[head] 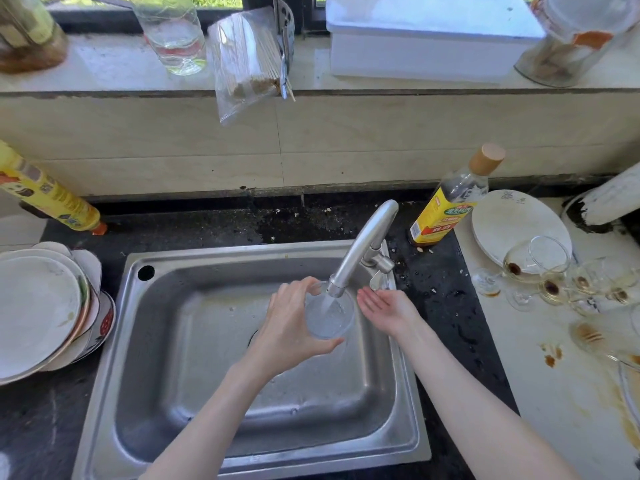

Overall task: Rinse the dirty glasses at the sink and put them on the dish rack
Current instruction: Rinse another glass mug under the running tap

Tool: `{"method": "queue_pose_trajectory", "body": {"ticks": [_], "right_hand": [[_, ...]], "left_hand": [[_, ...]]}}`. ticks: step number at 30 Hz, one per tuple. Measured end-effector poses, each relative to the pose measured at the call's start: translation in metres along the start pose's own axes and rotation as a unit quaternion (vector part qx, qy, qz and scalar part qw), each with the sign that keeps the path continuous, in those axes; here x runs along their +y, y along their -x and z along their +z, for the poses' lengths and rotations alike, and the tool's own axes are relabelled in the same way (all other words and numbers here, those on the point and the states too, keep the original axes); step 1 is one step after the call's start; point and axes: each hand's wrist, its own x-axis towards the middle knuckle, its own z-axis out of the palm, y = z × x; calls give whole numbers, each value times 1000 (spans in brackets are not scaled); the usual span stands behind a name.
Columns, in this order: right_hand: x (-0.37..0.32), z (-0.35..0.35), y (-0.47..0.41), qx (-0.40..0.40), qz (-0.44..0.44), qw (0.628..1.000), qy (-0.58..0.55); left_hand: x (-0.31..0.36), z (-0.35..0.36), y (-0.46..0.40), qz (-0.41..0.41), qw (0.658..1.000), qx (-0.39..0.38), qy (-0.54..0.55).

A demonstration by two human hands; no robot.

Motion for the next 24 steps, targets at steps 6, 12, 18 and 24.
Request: {"method": "queue_pose_trajectory", "body": {"ticks": [6,12,18,24], "right_hand": [[-10,3,14,-11,29,999,-38],[-38,6,27,-41,35,997,-62],[-58,12,26,-52,44,992,-103],[-57,3,22,-93,39,987,-127]], "left_hand": [[5,-1,-1,7,1000,12,-6],[9,-2,-5,20,999,23,-27],[12,-3,-8,19,999,22,-39],[10,-3,-5,-14,999,24,-44]]}}
